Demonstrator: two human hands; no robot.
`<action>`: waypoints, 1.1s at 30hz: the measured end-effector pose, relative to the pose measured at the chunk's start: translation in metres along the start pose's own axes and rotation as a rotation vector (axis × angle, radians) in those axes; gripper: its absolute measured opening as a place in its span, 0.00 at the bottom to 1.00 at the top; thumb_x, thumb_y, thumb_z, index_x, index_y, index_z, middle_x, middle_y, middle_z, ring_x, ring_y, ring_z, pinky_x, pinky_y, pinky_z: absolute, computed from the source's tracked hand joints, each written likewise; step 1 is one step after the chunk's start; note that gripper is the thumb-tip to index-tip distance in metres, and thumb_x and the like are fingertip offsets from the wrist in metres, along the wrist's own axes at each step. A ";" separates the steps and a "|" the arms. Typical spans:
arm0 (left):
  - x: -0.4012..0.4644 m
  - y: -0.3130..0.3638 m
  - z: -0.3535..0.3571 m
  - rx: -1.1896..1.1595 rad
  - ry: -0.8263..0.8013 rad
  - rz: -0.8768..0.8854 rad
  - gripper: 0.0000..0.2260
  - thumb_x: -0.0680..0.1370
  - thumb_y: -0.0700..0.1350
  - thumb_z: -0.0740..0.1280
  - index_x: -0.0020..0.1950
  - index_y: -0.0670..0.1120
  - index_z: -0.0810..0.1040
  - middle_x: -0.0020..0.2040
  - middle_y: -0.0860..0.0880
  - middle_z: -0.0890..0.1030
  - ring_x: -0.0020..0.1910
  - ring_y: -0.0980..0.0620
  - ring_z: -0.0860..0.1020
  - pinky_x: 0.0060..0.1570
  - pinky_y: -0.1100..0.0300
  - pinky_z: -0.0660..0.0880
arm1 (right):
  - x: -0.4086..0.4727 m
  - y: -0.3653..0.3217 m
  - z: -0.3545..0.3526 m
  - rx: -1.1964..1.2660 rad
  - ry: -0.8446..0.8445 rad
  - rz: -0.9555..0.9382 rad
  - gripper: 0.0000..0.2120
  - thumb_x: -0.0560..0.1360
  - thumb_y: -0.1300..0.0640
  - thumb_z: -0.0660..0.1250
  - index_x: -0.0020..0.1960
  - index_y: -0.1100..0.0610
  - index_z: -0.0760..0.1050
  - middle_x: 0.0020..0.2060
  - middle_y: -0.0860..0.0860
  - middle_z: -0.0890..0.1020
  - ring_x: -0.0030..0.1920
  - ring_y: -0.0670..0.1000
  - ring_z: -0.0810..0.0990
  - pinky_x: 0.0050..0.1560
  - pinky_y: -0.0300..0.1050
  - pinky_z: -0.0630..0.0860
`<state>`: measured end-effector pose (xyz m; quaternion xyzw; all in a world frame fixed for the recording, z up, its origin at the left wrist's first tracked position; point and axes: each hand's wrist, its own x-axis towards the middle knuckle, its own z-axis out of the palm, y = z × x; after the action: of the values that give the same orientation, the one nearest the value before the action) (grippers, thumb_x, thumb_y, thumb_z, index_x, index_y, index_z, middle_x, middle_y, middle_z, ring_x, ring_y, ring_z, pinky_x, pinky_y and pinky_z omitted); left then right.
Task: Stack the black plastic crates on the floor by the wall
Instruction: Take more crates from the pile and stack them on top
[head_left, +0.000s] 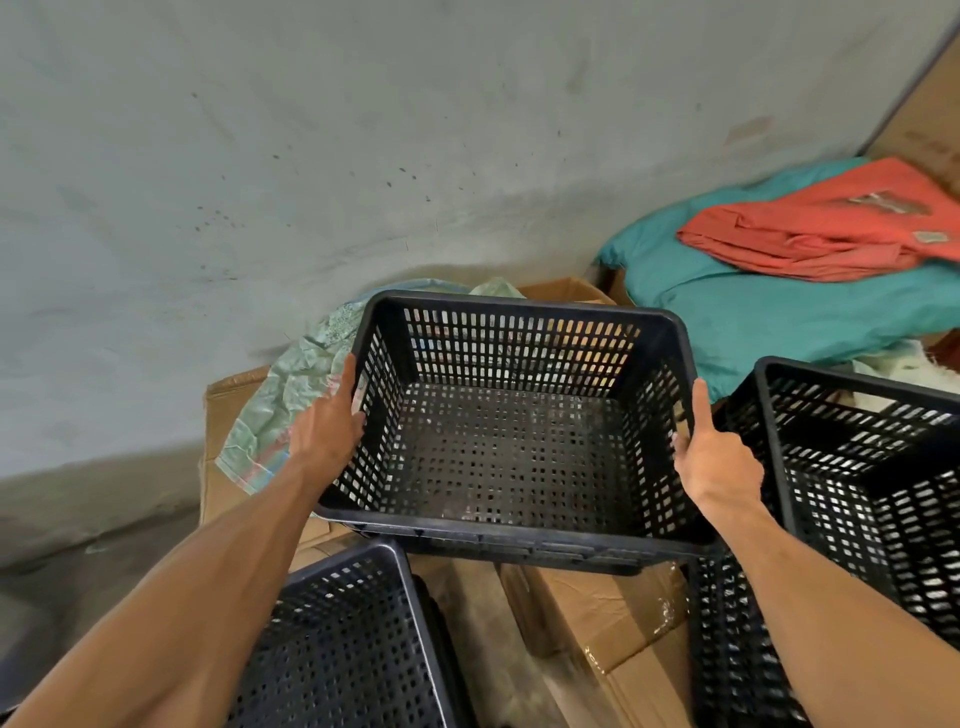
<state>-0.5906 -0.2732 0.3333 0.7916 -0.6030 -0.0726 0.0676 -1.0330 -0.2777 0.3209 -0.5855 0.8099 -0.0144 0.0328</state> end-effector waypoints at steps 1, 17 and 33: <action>-0.002 -0.002 -0.005 -0.014 0.010 -0.008 0.38 0.82 0.45 0.65 0.82 0.55 0.42 0.29 0.46 0.73 0.25 0.51 0.71 0.22 0.59 0.63 | -0.002 -0.003 -0.006 -0.003 0.015 -0.004 0.34 0.83 0.47 0.54 0.81 0.46 0.35 0.31 0.56 0.73 0.30 0.56 0.72 0.32 0.48 0.72; -0.071 -0.111 -0.164 -0.140 0.242 -0.057 0.38 0.81 0.44 0.64 0.81 0.57 0.42 0.38 0.44 0.77 0.33 0.46 0.74 0.36 0.50 0.74 | -0.099 -0.102 -0.160 0.135 0.239 -0.175 0.35 0.82 0.50 0.61 0.82 0.49 0.45 0.45 0.67 0.80 0.48 0.67 0.79 0.41 0.53 0.68; -0.231 -0.281 -0.239 -0.036 0.279 -0.182 0.33 0.78 0.40 0.68 0.78 0.51 0.55 0.39 0.42 0.77 0.33 0.42 0.75 0.33 0.51 0.72 | -0.263 -0.208 -0.187 0.117 0.154 -0.393 0.33 0.81 0.51 0.62 0.80 0.52 0.49 0.52 0.66 0.81 0.53 0.67 0.79 0.45 0.54 0.74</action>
<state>-0.3390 0.0278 0.5210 0.8440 -0.5121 0.0214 0.1582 -0.7672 -0.0965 0.5302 -0.7266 0.6779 -0.1118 0.0014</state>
